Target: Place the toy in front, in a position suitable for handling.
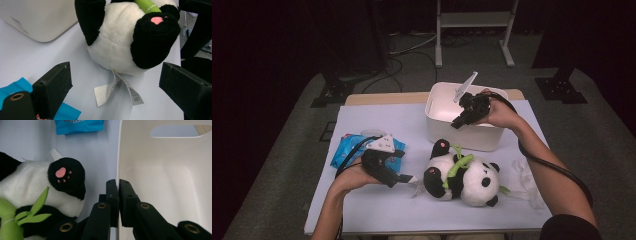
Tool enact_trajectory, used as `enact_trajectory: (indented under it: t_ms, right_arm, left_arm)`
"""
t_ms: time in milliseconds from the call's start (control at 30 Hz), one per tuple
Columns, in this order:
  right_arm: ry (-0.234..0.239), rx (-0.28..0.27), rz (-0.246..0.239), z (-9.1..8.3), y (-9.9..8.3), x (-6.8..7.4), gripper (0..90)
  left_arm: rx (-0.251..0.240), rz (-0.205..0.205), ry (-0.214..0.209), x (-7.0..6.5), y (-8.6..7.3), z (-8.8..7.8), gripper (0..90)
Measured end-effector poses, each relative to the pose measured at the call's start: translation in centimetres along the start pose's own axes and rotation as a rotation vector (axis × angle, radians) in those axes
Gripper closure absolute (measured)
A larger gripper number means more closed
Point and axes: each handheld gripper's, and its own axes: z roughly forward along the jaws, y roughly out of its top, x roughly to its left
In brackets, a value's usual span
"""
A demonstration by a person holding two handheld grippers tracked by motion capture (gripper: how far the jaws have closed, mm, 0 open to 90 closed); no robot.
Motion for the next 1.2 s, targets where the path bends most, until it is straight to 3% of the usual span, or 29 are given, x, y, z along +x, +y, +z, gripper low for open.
enact_trajectory:
  t_ms: [400,833,1200]
  right_arm:
    - [0.038,-0.021,-0.05,0.3,0.1,1.9,85.9]
    - [0.074,-0.008,-0.098,0.3,0.1,4.2,85.9]
    - [0.077,-0.012,-0.11,0.3,-0.1,4.7,86.1]
  left_arm:
    - [0.0,-0.004,0.003,0.0,0.0,0.1,10.2]
    - [0.003,-0.002,0.005,0.0,0.0,0.2,10.2]
    - [0.003,-0.006,0.005,0.0,-0.1,0.2,10.2]
